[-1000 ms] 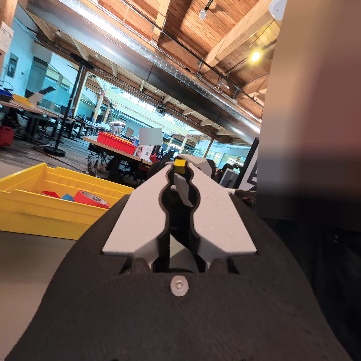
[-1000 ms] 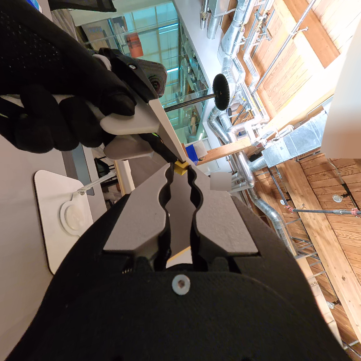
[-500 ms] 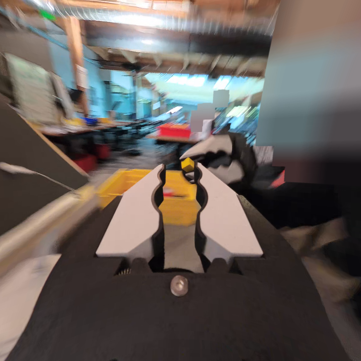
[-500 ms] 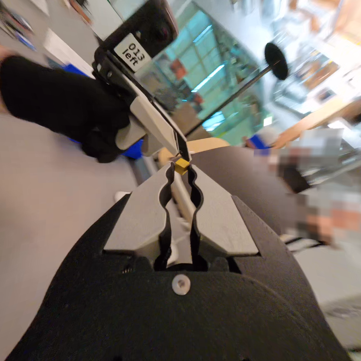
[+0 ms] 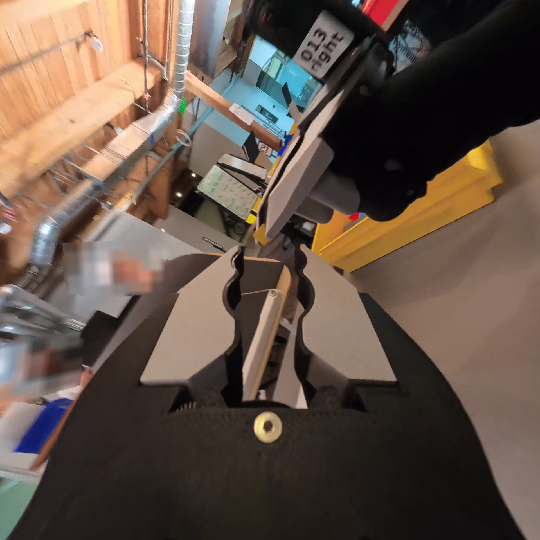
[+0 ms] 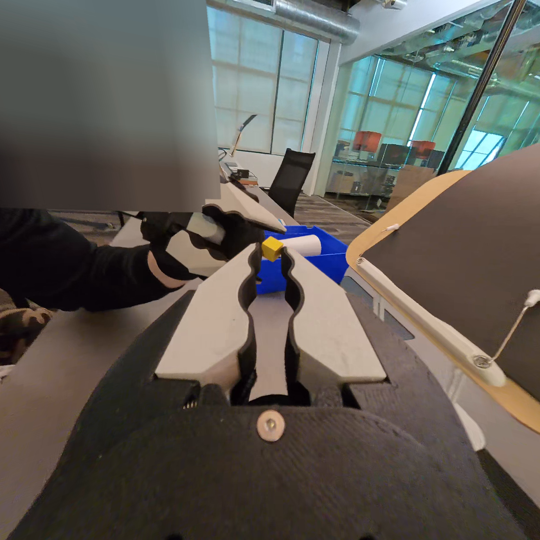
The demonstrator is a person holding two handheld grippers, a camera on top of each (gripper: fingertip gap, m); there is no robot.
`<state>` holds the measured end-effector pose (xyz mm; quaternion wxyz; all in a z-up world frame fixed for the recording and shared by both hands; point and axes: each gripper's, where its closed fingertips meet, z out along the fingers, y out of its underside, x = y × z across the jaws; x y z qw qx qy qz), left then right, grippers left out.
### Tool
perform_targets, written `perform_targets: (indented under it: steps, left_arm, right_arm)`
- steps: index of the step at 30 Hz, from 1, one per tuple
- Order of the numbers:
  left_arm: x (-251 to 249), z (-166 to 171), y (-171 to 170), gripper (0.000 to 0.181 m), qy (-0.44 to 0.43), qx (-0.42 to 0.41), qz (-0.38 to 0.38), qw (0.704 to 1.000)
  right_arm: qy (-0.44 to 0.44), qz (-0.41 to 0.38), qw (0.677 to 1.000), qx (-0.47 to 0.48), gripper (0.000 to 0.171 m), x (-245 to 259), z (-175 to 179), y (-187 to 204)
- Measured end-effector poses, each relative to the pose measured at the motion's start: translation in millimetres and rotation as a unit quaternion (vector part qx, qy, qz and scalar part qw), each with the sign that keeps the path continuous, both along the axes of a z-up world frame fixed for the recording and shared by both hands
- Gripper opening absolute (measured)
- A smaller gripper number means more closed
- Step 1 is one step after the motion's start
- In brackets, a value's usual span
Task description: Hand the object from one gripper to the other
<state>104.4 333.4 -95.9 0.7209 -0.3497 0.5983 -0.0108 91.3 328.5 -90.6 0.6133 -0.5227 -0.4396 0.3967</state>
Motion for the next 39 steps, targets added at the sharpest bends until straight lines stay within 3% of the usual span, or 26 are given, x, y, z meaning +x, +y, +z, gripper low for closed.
perform_targets:
  steps: [14,34,39]
  left_arm:
    - [4,2,7,0.025,-0.021,0.067,0.051,0.996]
    - [4,1,3,0.015,-0.025,0.062,0.045,0.997]
    - [4,3,3,0.015,-0.028,0.047,0.037,0.998]
  right_arm:
    - [0.155,0.061,0.974,-0.154,0.011,-4,-1,3]
    - [0.17,0.062,0.968,-0.174,0.011,-7,-2,4]
    - [0.168,0.06,0.968,-0.174,0.019,-4,1,4]
